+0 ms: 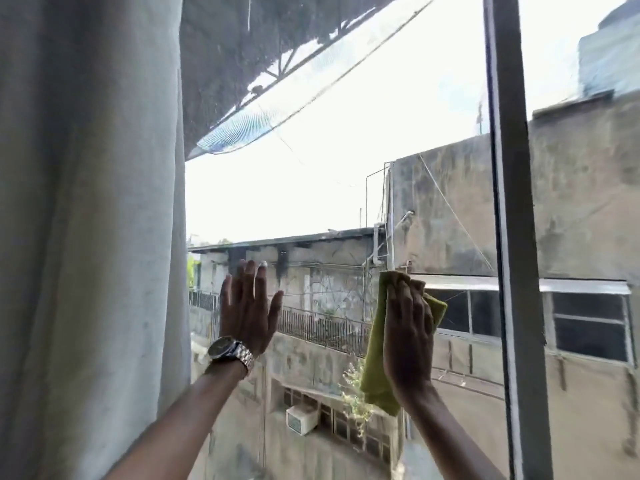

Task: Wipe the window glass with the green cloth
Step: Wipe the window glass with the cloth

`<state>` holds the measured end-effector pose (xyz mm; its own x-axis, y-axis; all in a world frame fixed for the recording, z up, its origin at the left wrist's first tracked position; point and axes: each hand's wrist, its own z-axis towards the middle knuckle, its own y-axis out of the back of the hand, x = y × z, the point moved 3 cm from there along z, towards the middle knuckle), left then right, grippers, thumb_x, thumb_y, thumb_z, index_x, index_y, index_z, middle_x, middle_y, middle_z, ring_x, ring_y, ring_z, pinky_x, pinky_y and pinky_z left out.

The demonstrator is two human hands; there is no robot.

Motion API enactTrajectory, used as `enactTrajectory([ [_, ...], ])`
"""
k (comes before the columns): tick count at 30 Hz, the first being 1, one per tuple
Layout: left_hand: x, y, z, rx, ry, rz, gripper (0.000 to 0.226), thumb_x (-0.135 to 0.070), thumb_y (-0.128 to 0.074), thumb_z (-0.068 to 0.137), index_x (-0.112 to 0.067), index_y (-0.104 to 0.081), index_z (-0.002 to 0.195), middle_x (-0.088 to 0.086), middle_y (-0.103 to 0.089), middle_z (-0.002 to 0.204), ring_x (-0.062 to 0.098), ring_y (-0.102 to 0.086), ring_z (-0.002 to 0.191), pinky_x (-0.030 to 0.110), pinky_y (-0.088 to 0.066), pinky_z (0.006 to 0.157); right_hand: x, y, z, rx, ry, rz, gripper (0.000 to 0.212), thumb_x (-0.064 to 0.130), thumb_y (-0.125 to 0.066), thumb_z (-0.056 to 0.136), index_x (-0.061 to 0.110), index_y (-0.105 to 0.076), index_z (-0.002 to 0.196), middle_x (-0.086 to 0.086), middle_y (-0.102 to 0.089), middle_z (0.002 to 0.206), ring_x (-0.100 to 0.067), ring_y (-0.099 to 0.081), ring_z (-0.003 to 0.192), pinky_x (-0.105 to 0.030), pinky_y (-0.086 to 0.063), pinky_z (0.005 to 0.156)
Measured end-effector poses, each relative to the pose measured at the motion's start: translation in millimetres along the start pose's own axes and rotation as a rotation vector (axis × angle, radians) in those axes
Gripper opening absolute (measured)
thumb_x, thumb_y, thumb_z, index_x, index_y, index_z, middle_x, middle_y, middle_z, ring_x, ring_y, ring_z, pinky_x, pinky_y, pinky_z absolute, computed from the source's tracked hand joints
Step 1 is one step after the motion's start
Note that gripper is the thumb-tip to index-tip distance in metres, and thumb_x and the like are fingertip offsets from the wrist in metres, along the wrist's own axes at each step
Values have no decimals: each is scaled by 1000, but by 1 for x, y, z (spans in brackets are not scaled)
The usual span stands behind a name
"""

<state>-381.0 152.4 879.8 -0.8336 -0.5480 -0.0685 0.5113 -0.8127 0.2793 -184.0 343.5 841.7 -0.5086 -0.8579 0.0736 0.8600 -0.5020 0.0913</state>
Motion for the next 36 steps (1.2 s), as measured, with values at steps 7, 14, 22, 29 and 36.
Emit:
enactTrajectory([
  [7,48,-52,14,51,-80,-10,73,-56,2,100,-18,-4,162,7,7,171,22,4,159,58,-5,128,1,-23,-2,-9,-43,95,59,14,-45,102,4,-27,158,-21,-28,165,-35,-24,154,-56,-27,125],
  [14,55,-66,8,-120,-141,-84,64,-38,-17,101,-16,-16,161,11,-11,170,25,-6,159,56,-5,129,25,-35,70,-85,58,61,54,24,-34,108,6,-29,158,-20,-27,166,-34,-21,155,-50,-19,129],
  [22,62,-69,7,-218,-192,-148,63,-33,-19,99,-11,-27,158,13,-19,168,24,-13,158,59,-12,127,82,-60,68,-85,261,19,54,17,-45,106,6,-32,157,-17,-31,165,-31,-23,155,-47,-21,129],
  [29,63,-67,5,-242,-206,-146,61,-32,-21,101,-9,-32,156,15,-25,167,26,-19,157,58,-16,127,69,-59,-51,213,756,-30,61,22,-50,98,6,-37,155,-16,-35,163,-31,-28,154,-49,-28,127],
  [36,63,-64,4,-232,-216,-169,59,-28,-28,100,-8,-33,155,16,-26,166,28,-20,157,56,-15,128,-10,-25,-14,228,750,-152,56,29,-40,108,9,-28,159,-15,-28,166,-30,-29,154,-51,-34,123],
])
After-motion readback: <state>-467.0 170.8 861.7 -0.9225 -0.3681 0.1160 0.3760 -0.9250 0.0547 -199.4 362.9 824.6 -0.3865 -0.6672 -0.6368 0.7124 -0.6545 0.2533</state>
